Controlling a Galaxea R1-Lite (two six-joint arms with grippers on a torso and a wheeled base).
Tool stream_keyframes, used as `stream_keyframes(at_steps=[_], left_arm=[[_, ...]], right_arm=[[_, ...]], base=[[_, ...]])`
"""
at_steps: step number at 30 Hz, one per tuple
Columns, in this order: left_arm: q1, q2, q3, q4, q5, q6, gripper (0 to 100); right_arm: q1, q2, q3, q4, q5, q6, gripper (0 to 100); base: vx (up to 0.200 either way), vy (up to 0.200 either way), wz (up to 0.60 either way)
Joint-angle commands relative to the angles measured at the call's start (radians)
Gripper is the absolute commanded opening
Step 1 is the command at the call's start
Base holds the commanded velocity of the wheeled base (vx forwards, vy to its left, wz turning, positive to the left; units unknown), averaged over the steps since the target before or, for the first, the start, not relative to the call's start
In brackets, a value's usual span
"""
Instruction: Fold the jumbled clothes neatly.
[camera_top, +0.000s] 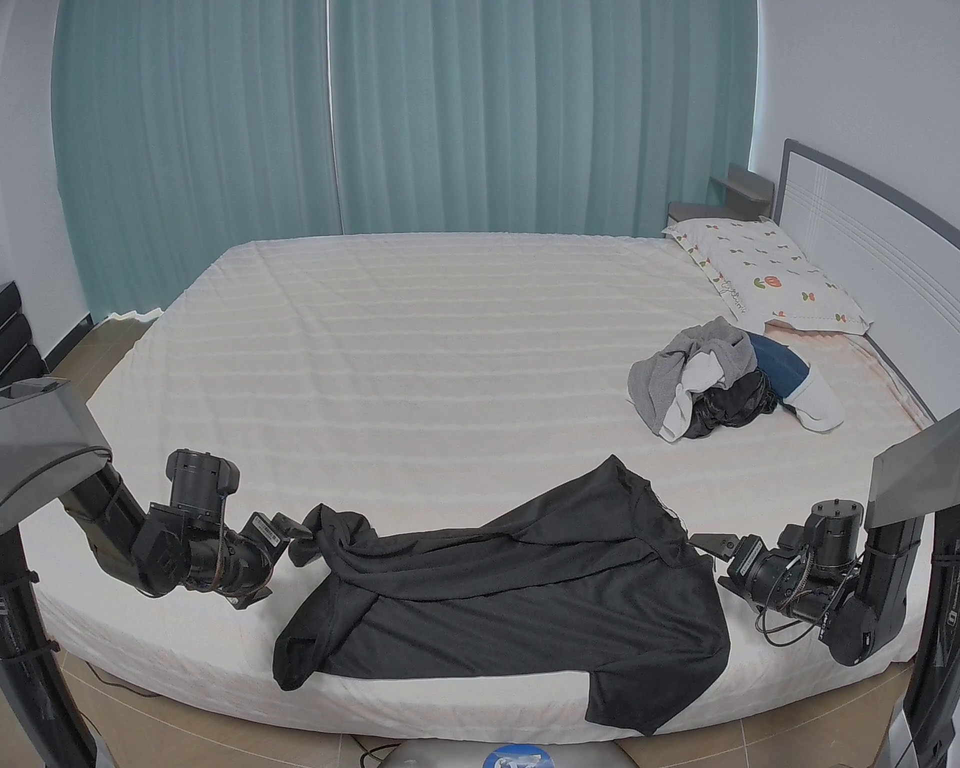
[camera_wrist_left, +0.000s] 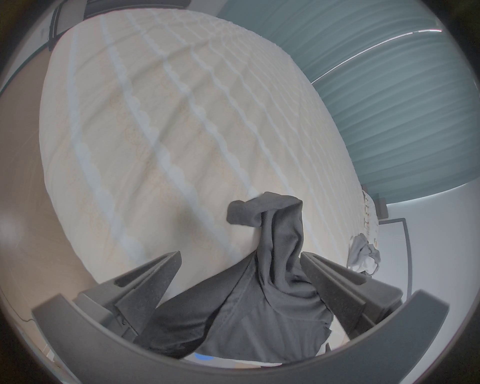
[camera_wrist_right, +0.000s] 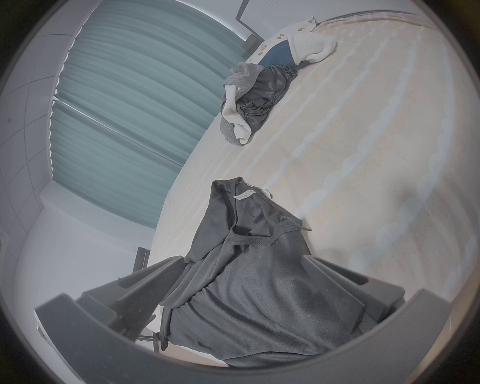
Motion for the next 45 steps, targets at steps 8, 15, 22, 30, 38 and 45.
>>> stream_keyframes(at_steps=[8,15,22,30,38,45], left_arm=[[-0.045,0.133,-0.160,-0.019,0.062,0.004,100],[-0.065,0.228,-0.273,-0.021,0.142,0.125,0],[-0.056,0.290,-0.388,-0.037,0.241,0.070,0],[-0.017,0.251,-0.364,-0.238,0.251,-0.134,0],[-0.016,0.258,-0.361,-0.255,0.251,-0.135,0],[-0.008,0.259,-0.356,-0.254,0.251,-0.135,0]], right_arm=[[-0.001,0.010,0.003,-0.010,0.001,0.002,100],[0.008,0.018,0.006,-0.010,-0.003,0.000,100],[0.026,0.020,0.000,-0.010,-0.018,-0.002,100],[0.072,0.007,-0.034,-0.010,-0.092,0.003,100],[0.184,0.010,-0.150,0.022,-0.145,-0.006,100],[0.221,0.035,-0.296,0.249,-0.154,-0.011,100]], base=[[0.000,0.000,0.00],[0.000,0.000,0.00],[0.000,0.000,0.00],[0.000,0.000,0.00],[0.000,0.000,0.00],[0.000,0.000,0.00]])
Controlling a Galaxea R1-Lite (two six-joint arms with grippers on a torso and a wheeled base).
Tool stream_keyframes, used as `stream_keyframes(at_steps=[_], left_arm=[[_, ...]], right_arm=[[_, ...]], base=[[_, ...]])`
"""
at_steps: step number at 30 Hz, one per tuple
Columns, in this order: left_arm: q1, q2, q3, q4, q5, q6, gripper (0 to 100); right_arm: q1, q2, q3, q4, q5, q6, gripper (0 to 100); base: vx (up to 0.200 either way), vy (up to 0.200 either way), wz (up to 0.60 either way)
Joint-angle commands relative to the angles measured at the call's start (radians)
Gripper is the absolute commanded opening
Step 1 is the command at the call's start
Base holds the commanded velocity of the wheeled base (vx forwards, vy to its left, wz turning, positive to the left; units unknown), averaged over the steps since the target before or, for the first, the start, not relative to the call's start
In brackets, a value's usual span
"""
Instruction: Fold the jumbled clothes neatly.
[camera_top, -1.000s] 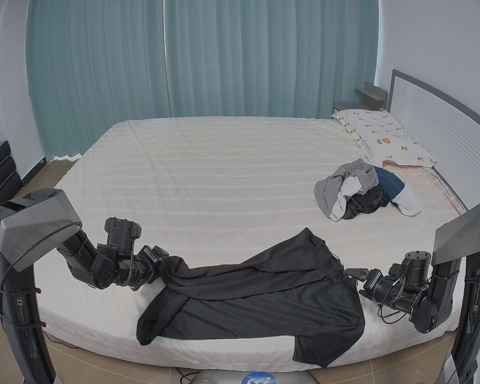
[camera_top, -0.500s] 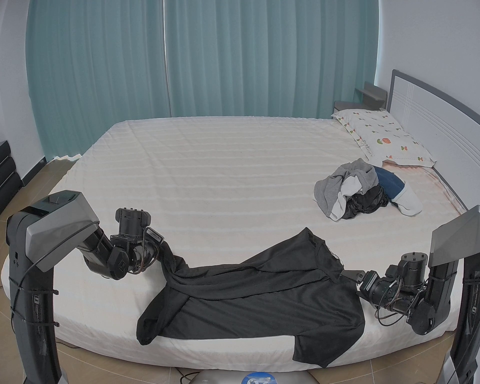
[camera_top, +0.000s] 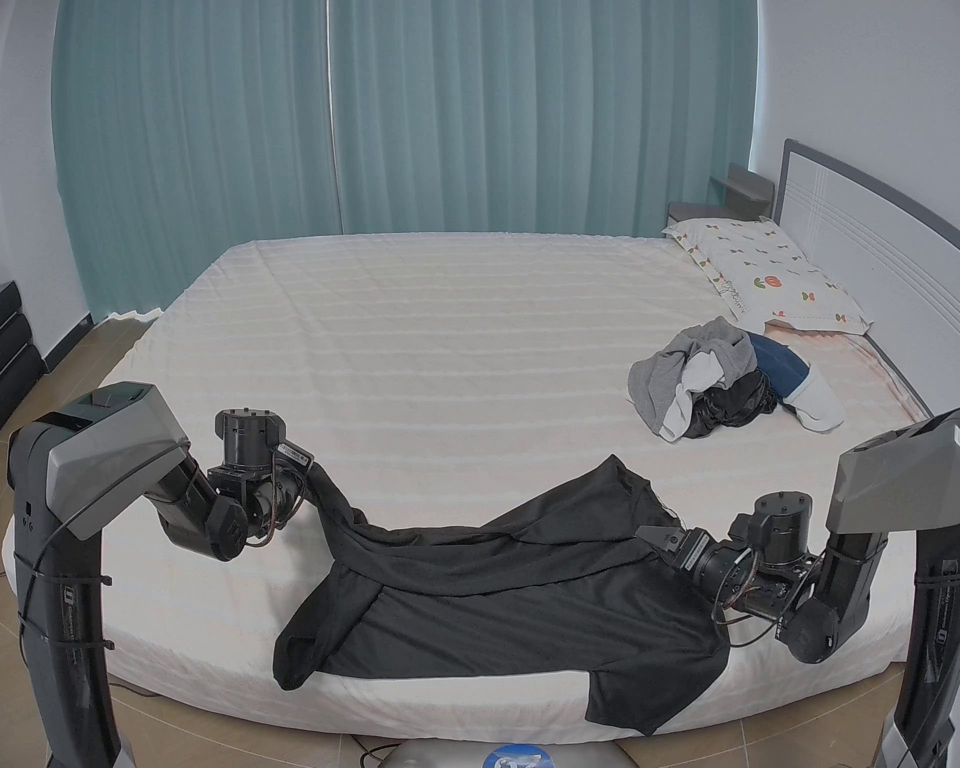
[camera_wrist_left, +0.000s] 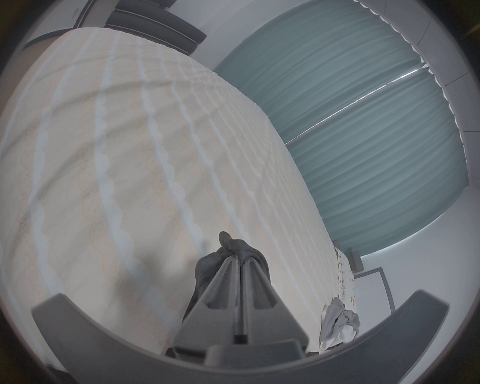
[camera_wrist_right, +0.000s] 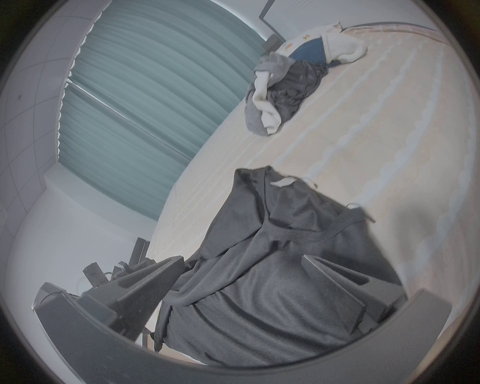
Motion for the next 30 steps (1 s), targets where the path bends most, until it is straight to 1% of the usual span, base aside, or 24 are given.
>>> stream_keyframes(at_steps=[1,3,6,8,9,11,14,18,21,22,25,28,29,30], left_arm=[[0.005,-0.003,0.007,0.001,0.000,-0.001,0],[0.005,-0.001,0.007,0.003,0.000,-0.001,0],[0.005,0.002,0.007,0.005,0.000,-0.001,0],[0.005,0.004,0.007,0.006,0.000,-0.001,0],[0.005,0.004,0.007,0.006,0.000,-0.001,0],[0.005,0.005,0.008,0.009,0.000,-0.001,0],[0.005,0.005,0.008,0.009,0.000,-0.001,0],[0.005,0.005,0.010,0.009,0.000,-0.001,0],[0.005,0.002,0.024,0.001,0.000,0.001,0],[0.005,-0.001,0.034,-0.002,0.000,0.001,0],[0.005,-0.001,0.037,-0.002,0.000,0.002,0],[0.005,-0.001,0.037,-0.002,0.000,0.001,0],[0.005,0.000,0.039,0.000,0.000,0.002,0],[0.005,0.000,0.037,0.000,0.000,0.002,0]], right_arm=[[0.026,0.037,-0.117,0.085,-0.008,-0.005,100],[0.026,0.052,-0.146,0.091,-0.008,-0.014,100],[0.027,0.067,-0.189,0.108,-0.007,-0.062,100],[0.029,0.078,-0.224,0.151,-0.008,-0.091,100],[0.029,0.078,-0.229,0.159,-0.008,-0.092,100],[0.038,0.070,-0.253,0.229,-0.010,-0.105,100],[0.041,0.073,-0.284,0.264,-0.017,-0.117,100],[0.041,0.075,-0.356,0.307,-0.053,-0.143,100],[0.035,0.064,-0.382,0.327,-0.060,-0.152,100],[0.029,0.049,-0.427,0.366,-0.073,-0.175,100],[0.009,0.044,-0.491,0.442,-0.100,-0.212,100],[0.006,0.043,-0.505,0.462,-0.102,-0.213,100],[-0.002,0.035,-0.508,0.501,-0.102,-0.218,100],[-0.002,0.034,-0.505,0.505,-0.100,-0.220,100]], base=[[0.000,0.000,0.00],[0.000,0.000,0.00],[0.000,0.000,0.00],[0.000,0.000,0.00],[0.000,0.000,0.00],[0.000,0.000,0.00],[0.000,0.000,0.00],[0.000,0.000,0.00],[0.000,0.000,0.00],[0.000,0.000,0.00],[0.000,0.000,0.00],[0.000,0.000,0.00],[0.000,0.000,0.00],[0.000,0.000,0.00]])
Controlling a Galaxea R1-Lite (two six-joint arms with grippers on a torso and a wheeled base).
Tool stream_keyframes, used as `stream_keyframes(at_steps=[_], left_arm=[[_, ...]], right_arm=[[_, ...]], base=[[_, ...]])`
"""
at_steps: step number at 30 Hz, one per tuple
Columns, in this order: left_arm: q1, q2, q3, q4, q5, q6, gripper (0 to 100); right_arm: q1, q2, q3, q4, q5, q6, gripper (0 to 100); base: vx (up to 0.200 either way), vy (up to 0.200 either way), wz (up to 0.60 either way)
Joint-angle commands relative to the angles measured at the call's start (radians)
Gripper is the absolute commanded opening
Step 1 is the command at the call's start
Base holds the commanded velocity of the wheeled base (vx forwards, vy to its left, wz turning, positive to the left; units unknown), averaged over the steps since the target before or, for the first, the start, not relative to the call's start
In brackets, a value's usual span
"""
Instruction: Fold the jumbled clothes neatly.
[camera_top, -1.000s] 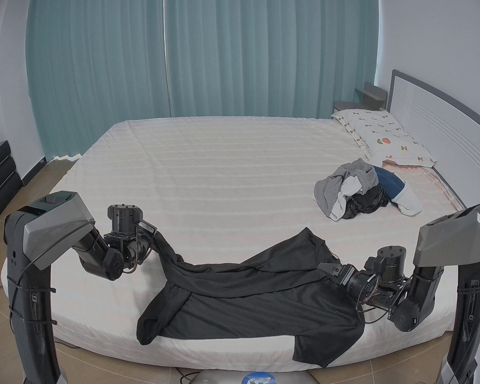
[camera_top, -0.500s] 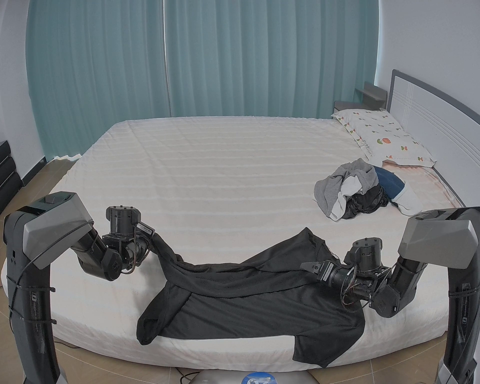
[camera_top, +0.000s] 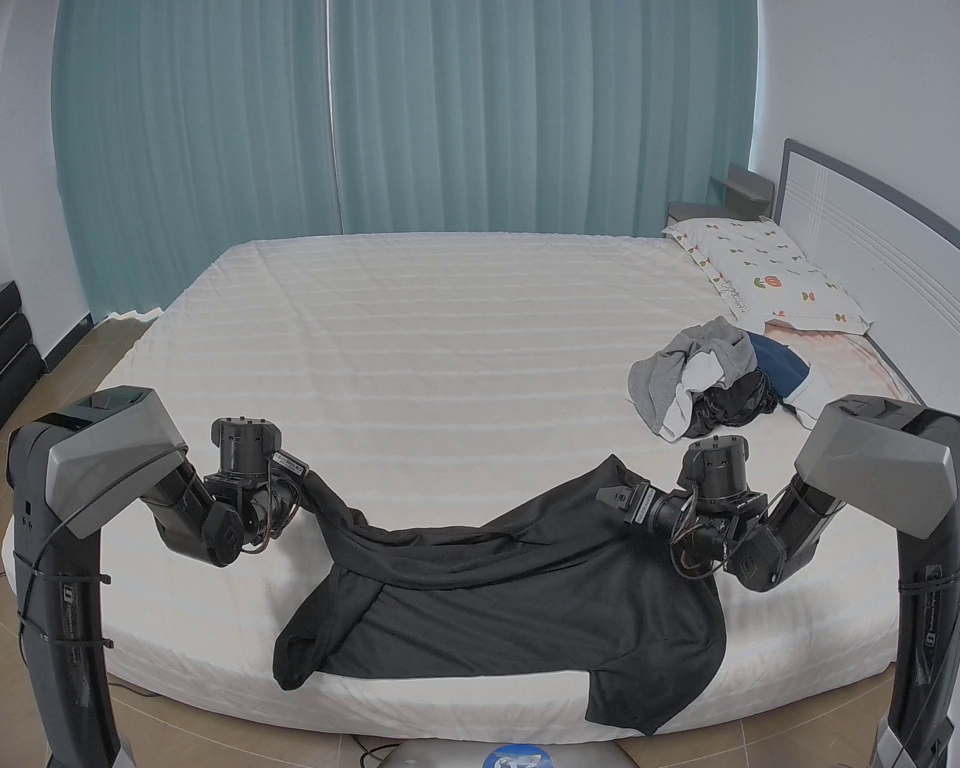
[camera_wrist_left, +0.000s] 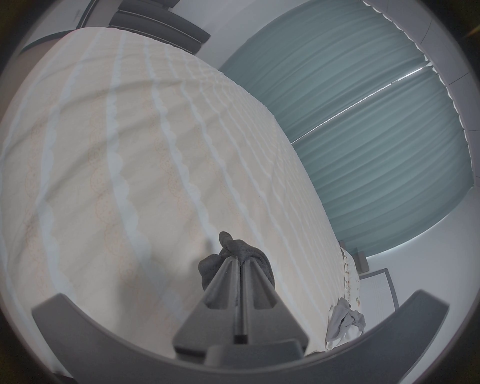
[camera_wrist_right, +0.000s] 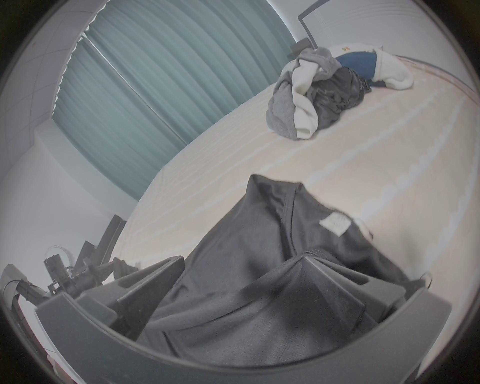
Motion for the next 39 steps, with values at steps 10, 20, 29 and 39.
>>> stream_keyframes(at_steps=[10,20,29,39], left_arm=[[0.000,-0.003,0.005,0.000,0.001,-0.001,0],[0.000,-0.007,0.022,0.000,0.001,0.001,0],[0.000,-0.007,0.034,0.000,0.002,0.001,0],[0.000,-0.006,0.036,0.006,0.007,0.004,0]], right_arm=[[-0.074,-0.107,0.009,0.146,0.055,-0.024,100],[-0.026,0.079,-0.131,0.151,0.041,-0.036,100],[-0.002,0.148,-0.234,0.220,0.020,-0.108,100],[0.007,0.147,-0.323,0.281,-0.023,-0.151,0]], base=[[0.000,0.000,0.00],[0.000,0.000,0.00],[0.000,0.000,0.00],[0.000,0.000,0.00]])
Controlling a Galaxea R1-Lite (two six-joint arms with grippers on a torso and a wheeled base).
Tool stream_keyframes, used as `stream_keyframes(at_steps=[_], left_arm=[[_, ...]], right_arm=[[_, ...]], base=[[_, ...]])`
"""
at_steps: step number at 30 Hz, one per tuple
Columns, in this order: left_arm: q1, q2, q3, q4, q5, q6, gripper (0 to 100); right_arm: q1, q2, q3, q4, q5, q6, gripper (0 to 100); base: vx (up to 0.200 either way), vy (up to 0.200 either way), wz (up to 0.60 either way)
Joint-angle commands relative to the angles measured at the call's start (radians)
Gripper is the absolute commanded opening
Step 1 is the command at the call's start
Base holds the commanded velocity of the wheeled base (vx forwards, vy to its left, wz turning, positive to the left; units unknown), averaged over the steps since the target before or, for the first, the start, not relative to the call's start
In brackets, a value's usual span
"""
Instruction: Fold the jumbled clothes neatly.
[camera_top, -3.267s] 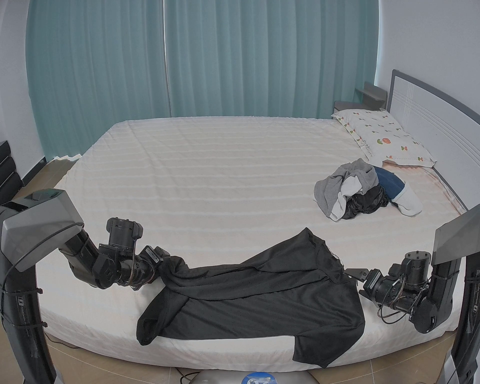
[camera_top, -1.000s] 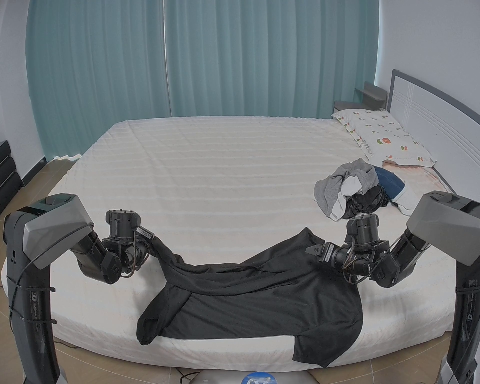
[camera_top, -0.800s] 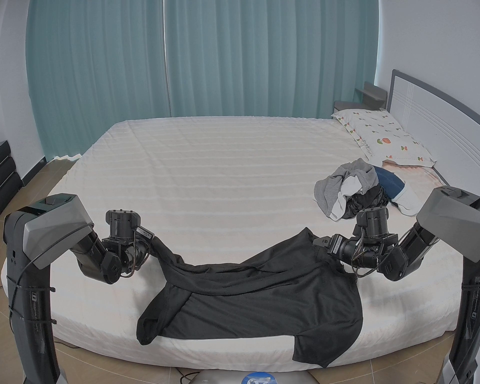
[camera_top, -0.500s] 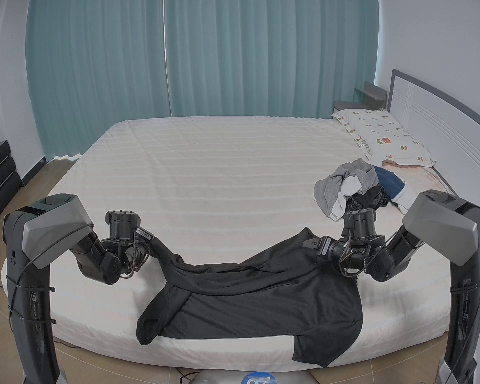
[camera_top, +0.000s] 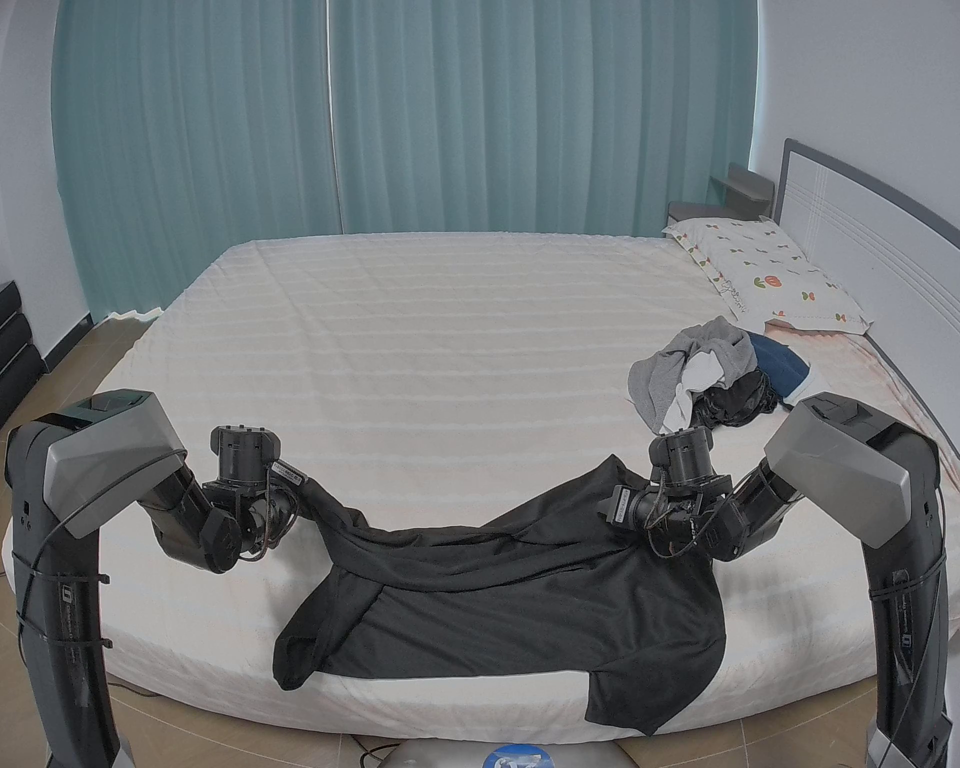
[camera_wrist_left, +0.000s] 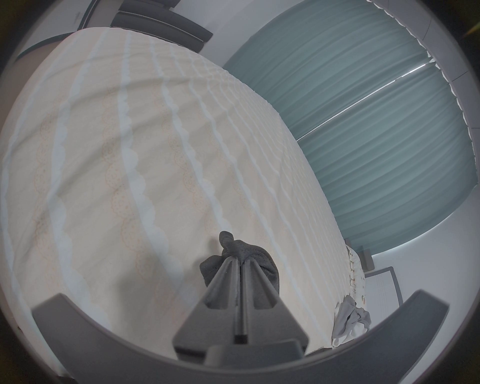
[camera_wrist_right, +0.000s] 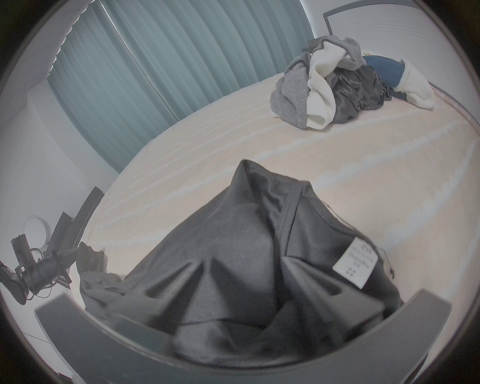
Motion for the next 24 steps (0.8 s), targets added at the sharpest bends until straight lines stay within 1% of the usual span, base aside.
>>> stream_keyframes(at_steps=[1,2,4,7,9,12,15,17,18,19,22,24], left_arm=[[-0.001,0.000,-0.001,0.001,0.001,0.001,0],[0.001,0.003,-0.002,-0.001,0.003,0.041,0],[0.009,-0.005,-0.015,0.004,0.004,0.089,0],[0.010,-0.023,-0.019,0.005,0.007,0.112,0],[0.010,-0.080,-0.024,0.010,0.006,0.175,0],[0.010,-0.106,-0.102,0.045,0.006,0.241,0],[0.010,-0.102,-0.237,0.176,0.007,0.244,0],[0.012,-0.092,-0.354,0.281,0.013,0.241,0],[0.013,-0.088,-0.387,0.309,0.016,0.236,0],[0.019,-0.060,-0.462,0.367,0.030,0.219,0],[0.024,0.018,-0.607,0.435,0.059,0.165,0],[0.026,0.061,-0.662,0.461,0.073,0.132,0]], right_arm=[[0.001,0.003,-0.018,0.002,-0.002,0.000,0],[-0.011,0.000,-0.054,0.004,-0.014,-0.012,0],[-0.040,-0.006,-0.095,0.004,-0.029,-0.012,0],[-0.058,-0.017,-0.115,0.004,-0.029,-0.008,0],[-0.083,-0.025,-0.123,-0.010,-0.026,-0.005,0],[-0.100,-0.018,-0.176,-0.016,-0.029,0.004,0],[-0.112,-0.002,-0.253,-0.016,-0.037,0.037,0],[-0.115,0.018,-0.313,-0.022,-0.062,0.070,0],[-0.115,0.026,-0.333,-0.028,-0.071,0.081,0],[-0.118,0.048,-0.379,-0.048,-0.095,0.098,0],[-0.124,0.107,-0.468,-0.097,-0.148,0.106,0],[-0.127,0.140,-0.512,-0.123,-0.177,0.106,0]], base=[[0.000,0.000,0.00],[0.000,0.000,0.00],[0.000,0.000,0.00],[0.000,0.000,0.00],[0.000,0.000,0.00],[0.000,0.000,0.00],[0.000,0.000,0.00],[0.000,0.000,0.00],[0.000,0.000,0.00],[0.000,0.000,0.00],[0.000,0.000,0.00],[0.000,0.000,0.00]])
